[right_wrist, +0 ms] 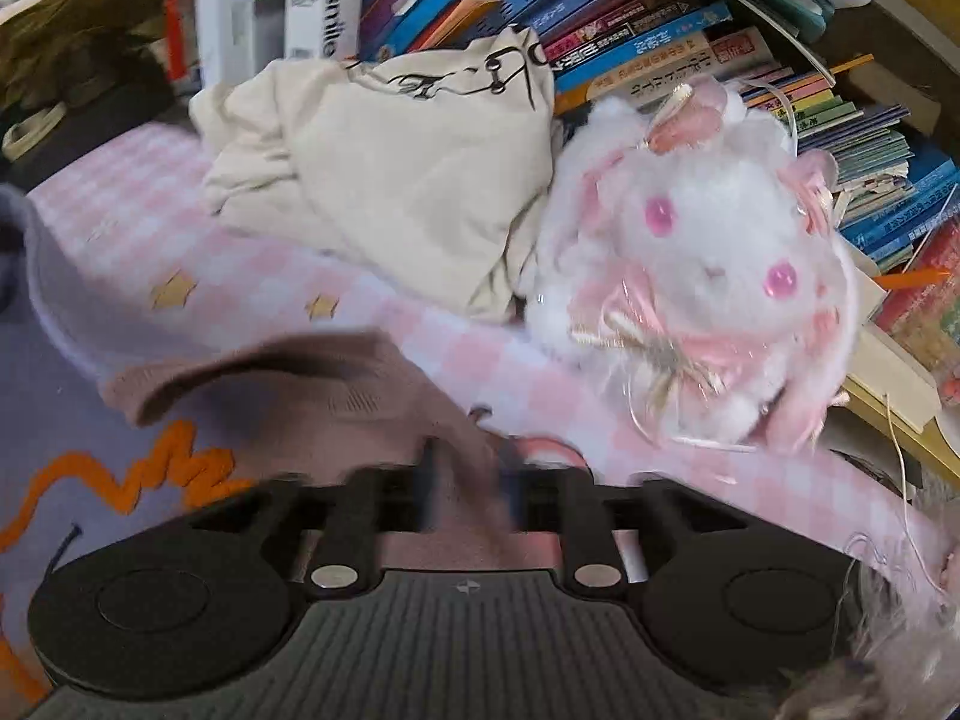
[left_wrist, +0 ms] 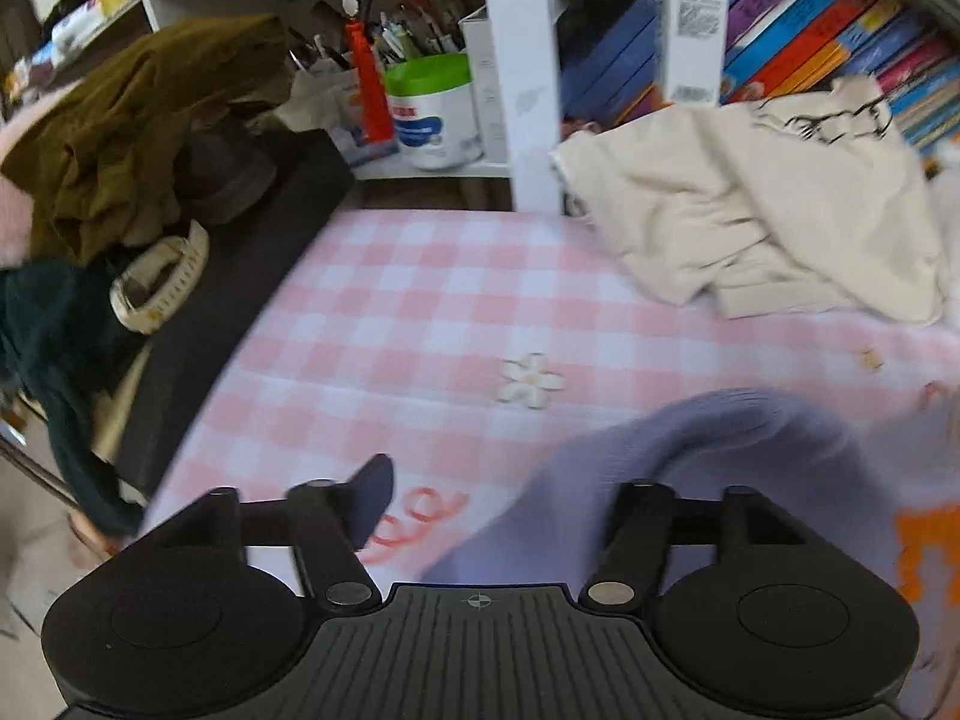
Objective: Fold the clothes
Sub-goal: 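Lift the sweater with both grippers and swing it out over the mat, then lay the sweater flat on the mat and open both grippers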
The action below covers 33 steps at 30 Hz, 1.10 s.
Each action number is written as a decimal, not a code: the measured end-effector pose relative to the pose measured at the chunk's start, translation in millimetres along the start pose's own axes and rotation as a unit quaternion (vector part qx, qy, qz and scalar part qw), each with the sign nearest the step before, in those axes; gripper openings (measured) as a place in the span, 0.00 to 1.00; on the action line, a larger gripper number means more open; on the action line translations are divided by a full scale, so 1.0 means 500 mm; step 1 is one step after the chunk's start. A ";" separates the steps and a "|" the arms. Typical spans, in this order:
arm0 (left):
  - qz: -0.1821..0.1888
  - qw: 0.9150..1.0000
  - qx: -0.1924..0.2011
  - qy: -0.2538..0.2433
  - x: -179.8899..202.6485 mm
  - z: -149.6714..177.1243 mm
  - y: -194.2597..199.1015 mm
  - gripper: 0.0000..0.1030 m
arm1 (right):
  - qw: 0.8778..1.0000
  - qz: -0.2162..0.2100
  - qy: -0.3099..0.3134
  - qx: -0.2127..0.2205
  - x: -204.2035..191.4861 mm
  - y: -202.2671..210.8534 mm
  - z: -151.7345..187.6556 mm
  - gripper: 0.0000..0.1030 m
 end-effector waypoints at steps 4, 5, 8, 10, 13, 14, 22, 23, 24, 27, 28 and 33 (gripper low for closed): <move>0.018 1.000 0.016 0.002 -0.039 0.033 0.005 0.75 | 0.999 -0.018 -0.030 0.019 0.017 0.060 0.041 0.53; 0.015 1.000 0.015 0.000 -0.046 0.043 0.006 0.75 | 0.999 -0.014 -0.038 0.019 0.029 0.081 0.063 0.55; 0.013 1.000 0.008 -0.004 -0.059 0.070 0.013 0.78 | 0.998 0.001 -0.065 0.000 0.068 0.155 0.152 0.55; 0.022 1.000 0.005 0.004 -0.059 0.086 0.024 0.78 | 0.997 0.026 -0.072 -0.015 0.095 0.194 0.216 0.56; 0.034 0.999 0.003 0.017 -0.054 0.109 0.050 0.78 | 0.993 0.073 -0.080 -0.038 0.137 0.246 0.310 0.57; 0.034 0.999 0.009 0.020 -0.047 0.117 0.066 0.78 | 0.991 0.085 -0.089 -0.042 0.148 0.255 0.331 0.57; 0.026 0.999 0.026 -0.012 0.035 0.165 0.135 0.80 | 0.983 0.066 -0.162 -0.063 0.196 0.256 0.399 0.52; 0.021 1.000 0.016 -0.009 0.039 0.171 0.135 0.80 | 0.983 0.065 -0.161 -0.065 0.209 0.252 0.395 0.51; 0.023 1.000 0.015 -0.003 0.042 0.176 0.138 0.80 | 0.983 0.066 -0.161 -0.066 0.226 0.247 0.390 0.51; 0.029 0.999 0.020 0.000 0.060 0.192 0.158 0.80 | 0.977 0.089 -0.182 -0.062 0.305 0.222 0.369 0.51; 0.028 0.999 0.019 -0.007 0.071 0.198 0.164 0.80 | 0.976 0.099 -0.187 -0.059 0.331 0.215 0.358 0.51; 0.023 0.998 0.017 -0.053 0.132 0.226 0.195 0.80 | 0.972 0.188 -0.139 -0.026 0.421 0.174 0.298 0.51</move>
Point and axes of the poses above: each gripper's, at about its wrist camera, not at the fingertips, and y roughly against the way its jaws point, x to its right, z to its underside, the point moved 6 cm from there along -y, roughly the way its jaws point, and after that the axes turned 15 degrees about -y, right-handed, at the moved point
